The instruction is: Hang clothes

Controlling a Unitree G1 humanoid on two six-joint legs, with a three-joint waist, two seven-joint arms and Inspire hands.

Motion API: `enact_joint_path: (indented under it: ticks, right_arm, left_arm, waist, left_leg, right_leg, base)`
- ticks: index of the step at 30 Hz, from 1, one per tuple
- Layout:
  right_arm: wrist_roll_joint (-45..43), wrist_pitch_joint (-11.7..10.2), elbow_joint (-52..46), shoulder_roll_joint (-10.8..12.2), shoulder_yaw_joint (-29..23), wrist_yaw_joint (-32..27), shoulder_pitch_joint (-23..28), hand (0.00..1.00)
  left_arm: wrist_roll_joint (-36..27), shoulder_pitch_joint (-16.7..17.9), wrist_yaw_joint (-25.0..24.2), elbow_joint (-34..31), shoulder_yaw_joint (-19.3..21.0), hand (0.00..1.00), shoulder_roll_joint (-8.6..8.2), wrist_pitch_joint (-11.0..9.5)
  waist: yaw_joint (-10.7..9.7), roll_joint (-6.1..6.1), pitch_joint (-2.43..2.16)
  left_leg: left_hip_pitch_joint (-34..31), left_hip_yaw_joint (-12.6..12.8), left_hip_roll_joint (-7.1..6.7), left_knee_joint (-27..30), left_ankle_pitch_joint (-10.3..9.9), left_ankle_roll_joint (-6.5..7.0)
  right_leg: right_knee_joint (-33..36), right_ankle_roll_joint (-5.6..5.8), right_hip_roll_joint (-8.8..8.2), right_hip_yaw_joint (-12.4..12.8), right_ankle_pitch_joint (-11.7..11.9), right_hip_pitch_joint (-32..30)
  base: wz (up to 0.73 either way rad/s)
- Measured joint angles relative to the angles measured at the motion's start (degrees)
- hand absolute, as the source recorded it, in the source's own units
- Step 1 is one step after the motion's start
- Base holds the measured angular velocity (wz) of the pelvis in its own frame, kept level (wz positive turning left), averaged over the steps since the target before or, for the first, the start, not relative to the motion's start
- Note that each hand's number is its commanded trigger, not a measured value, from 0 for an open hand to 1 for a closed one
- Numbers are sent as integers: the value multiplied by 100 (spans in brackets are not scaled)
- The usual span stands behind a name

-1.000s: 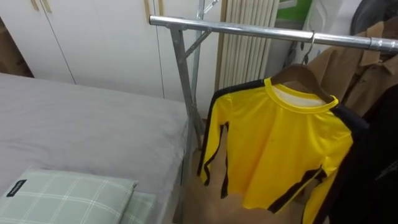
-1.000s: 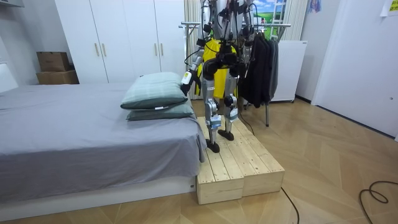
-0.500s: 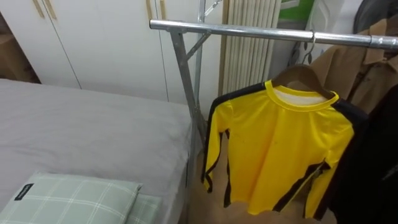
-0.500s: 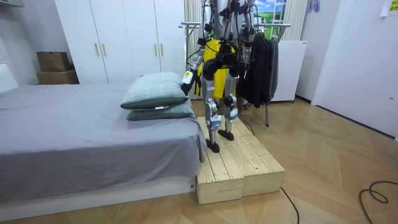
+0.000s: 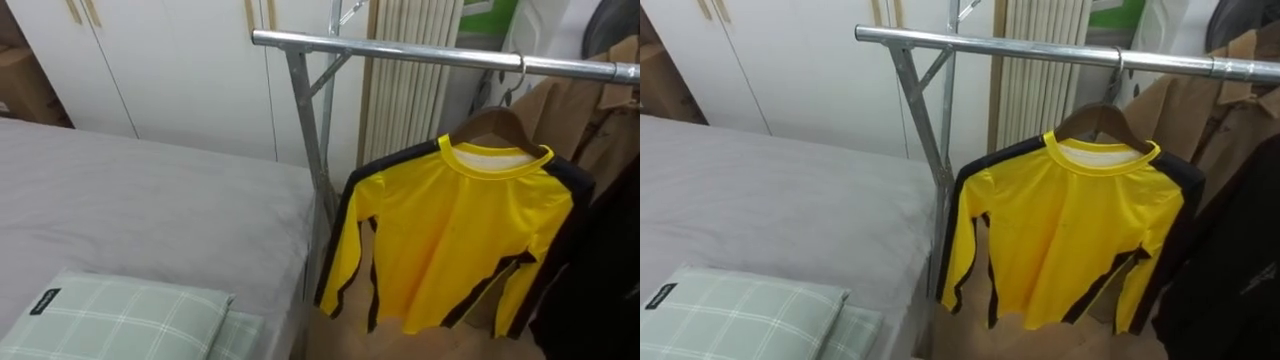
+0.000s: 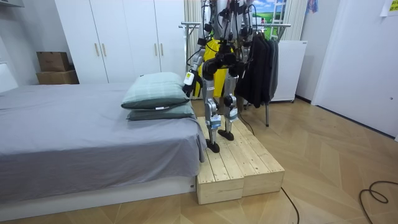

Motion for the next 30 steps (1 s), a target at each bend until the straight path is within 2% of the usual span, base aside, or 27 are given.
enact_joint_path:
  ticks: [3,5,6,8,10,12,13,15,16,17,18,19,20,21,22,24,25,27,28,30]
  right_arm:
    - [-250,52,-134,-4,149,-11,-38,0]
    - [-388,71,-300,-35,223,-8,-42,0]
    - [-564,71,-306,-32,234,-11,-90,0]
    - [-839,71,-292,-31,329,-12,-235,0]
    - [-1081,69,-253,-40,330,-9,-376,0]
    - [-1125,53,-251,-43,330,-9,-480,0]
    - [-1140,51,-252,-42,322,0,-499,0]
    - [-1117,40,-197,-46,329,11,-517,0]
    - [-1117,36,-151,-48,328,13,-522,0]
    - [-1115,39,-31,-63,322,19,-522,0]
    - [-1115,64,11,-85,319,45,-490,0]
    - [-1115,63,11,-99,316,58,-459,0]
    - [-1117,64,68,-130,301,89,-446,0]
    - [-1117,69,111,-160,200,121,-457,0]
    - [-1118,72,143,-172,166,121,-467,0]
    - [-1117,135,176,-196,13,80,-418,0]
    - [-1116,167,181,-202,-30,61,-413,0]
    - [-1089,167,183,-201,-63,34,-415,0]
    - [-1075,168,196,-190,-63,-3,-413,0]
    - [-1061,174,199,-187,-64,-41,-404,0]
  left_arm:
    - [-149,-29,-40,-7,-26,0,15,-35]
    - [-151,-93,-40,-5,-147,0,14,-51]
    - [-151,-125,-40,-3,-212,0,6,-80]
    - [-152,-197,-56,-3,-249,0,-8,-144]
    - [-152,-301,-131,-4,-353,0,-56,-245]
    - [-147,-284,-202,-3,-431,0,-88,-344]
    - [-139,-271,-266,4,-441,0,-101,-381]
    - [-136,-288,-387,-20,-446,0,-94,-431]
    - [-135,-284,-437,-55,-446,0,-91,-439]
    - [-124,-290,-556,-130,-453,0,-89,-451]
    - [-126,-295,-697,-266,-462,0,-90,-459]
    - [-128,-297,-737,-351,-457,0,-82,-463]
    - [-103,-328,-802,-428,-461,0,-34,-466]
    - [-53,-326,-870,-435,-452,0,-10,-466]
    - [-41,-294,-899,-435,-443,0,2,-466]
    - [-28,-243,-942,-421,-329,0,18,-466]
    - [-18,-212,-945,-416,-309,0,57,-466]
    - [18,-172,-956,-385,-209,0,83,-466]
    - [19,-166,-956,-369,-203,0,97,-466]
    - [15,-160,-930,-369,-188,0,157,-469]
  waist:
    - [1,9,-6]
    - [-1,74,-7]
    - [23,106,-34]
    - [119,146,-37]
    - [176,274,-24]
    - [185,356,-1]
    - [215,409,-27]
    - [236,416,-24]
    - [199,415,-22]
    - [131,416,-25]
    - [114,406,-25]
    - [104,384,-25]
    - [101,344,-24]
    - [124,333,-27]
    - [139,327,-26]
    - [69,290,-15]
    - [69,260,4]
    - [38,235,7]
    - [-7,180,31]
    - [-41,112,17]
  left_leg:
    - [-97,-105,-5,18,-6,5]
    - [-144,-261,-18,33,-5,4]
    - [-205,-352,-26,70,-2,2]
    - [-317,-492,-46,193,8,-9]
    - [-402,-768,-88,229,42,-22]
    - [-430,-899,-119,210,82,-22]
    - [-490,-986,-125,217,105,-18]
    - [-560,-1008,-156,245,176,-25]
    - [-618,-921,-169,271,215,-25]
    - [-748,-703,-178,350,298,-17]
    - [-872,-294,-167,403,406,-1]
    - [-917,-50,-148,401,464,18]
    - [-987,380,-96,403,549,42]
    - [-1040,787,-17,562,534,71]
    - [-1041,994,37,702,477,78]
    - [-942,1568,262,1211,248,54]
    - [-833,1802,343,1265,182,27]
    - [-748,1934,393,1253,74,1]
    - [-690,1953,386,1198,43,-9]
    - [-682,2063,398,1177,-3,-47]
  right_leg:
    - [16,-16,-39,-128,-19,-6]
    - [-4,-19,-84,-283,-28,-10]
    - [3,-28,-114,-374,-45,-34]
    - [81,-52,-174,-502,-101,-106]
    - [108,-65,-261,-771,-173,-97]
    - [195,-75,-333,-918,-264,-114]
    - [249,-96,-371,-1036,-322,-114]
    - [351,-134,-473,-1282,-432,-123]
    - [388,-138,-529,-1411,-476,-135]
    - [400,-151,-647,-1742,-542,-118]
    - [429,-164,-759,-2044,-607,-97]
    - [453,-166,-811,-2176,-651,-95]
    - [501,-173,-927,-2432,-735,-83]
    - [553,-197,-997,-2634,-814,-70]
    - [620,-211,-1034,-2707,-864,-68]
    - [814,-208,-1166,-3114,-1047,29]
    - [896,-203,-1214,-3254,-1121,44]
    - [931,-194,-1231,-3501,-1186,63]
    - [994,-166,-1283,-3663,-1252,100]
    - [1046,-122,-1317,-3836,-1335,113]
  base:
    - [20]
    - [42]
    - [35]
    - [42]
    - [60]
    - [49]
    - [49]
    - [65]
    - [117]
    - [141]
    - [141]
    - [129]
    - [111]
    - [99]
    - [84]
    - [100]
    - [90]
    - [78]
    - [81]
    - [72]
